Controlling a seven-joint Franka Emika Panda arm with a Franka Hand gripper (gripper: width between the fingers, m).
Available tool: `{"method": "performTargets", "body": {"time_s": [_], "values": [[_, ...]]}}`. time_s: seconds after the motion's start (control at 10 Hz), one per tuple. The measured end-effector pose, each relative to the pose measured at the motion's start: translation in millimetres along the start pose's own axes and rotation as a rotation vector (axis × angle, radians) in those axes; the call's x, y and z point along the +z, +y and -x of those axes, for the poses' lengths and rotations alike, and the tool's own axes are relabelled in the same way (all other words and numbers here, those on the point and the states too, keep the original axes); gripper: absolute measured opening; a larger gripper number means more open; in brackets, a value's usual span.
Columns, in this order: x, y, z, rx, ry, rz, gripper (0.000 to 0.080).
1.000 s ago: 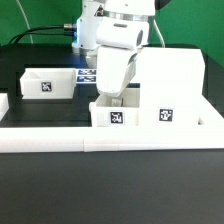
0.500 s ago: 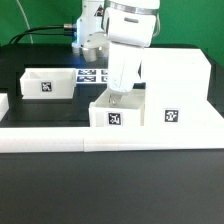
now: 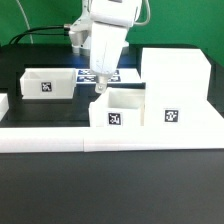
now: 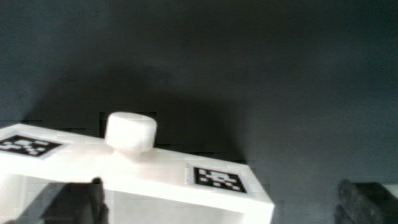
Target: Assemble drawer
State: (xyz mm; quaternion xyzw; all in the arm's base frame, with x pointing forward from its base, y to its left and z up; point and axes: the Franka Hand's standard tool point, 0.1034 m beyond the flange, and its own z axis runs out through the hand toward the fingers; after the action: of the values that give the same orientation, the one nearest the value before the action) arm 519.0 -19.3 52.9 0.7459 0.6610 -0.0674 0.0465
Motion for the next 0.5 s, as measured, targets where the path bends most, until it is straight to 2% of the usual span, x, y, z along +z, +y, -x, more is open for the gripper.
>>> {"method": "performTargets", "body": {"time_s": [0.2,0.4,0.5], "values": [[1.3,0.1,2.1,-0.013,-0.001,-0.002,0.0649],[7.0,2.4,11.5,-0.022,-0.003,-0.012,0.0649],[6.7,2.5,10.1,-0.016,-0.002,-0.011,0.0649]]}}
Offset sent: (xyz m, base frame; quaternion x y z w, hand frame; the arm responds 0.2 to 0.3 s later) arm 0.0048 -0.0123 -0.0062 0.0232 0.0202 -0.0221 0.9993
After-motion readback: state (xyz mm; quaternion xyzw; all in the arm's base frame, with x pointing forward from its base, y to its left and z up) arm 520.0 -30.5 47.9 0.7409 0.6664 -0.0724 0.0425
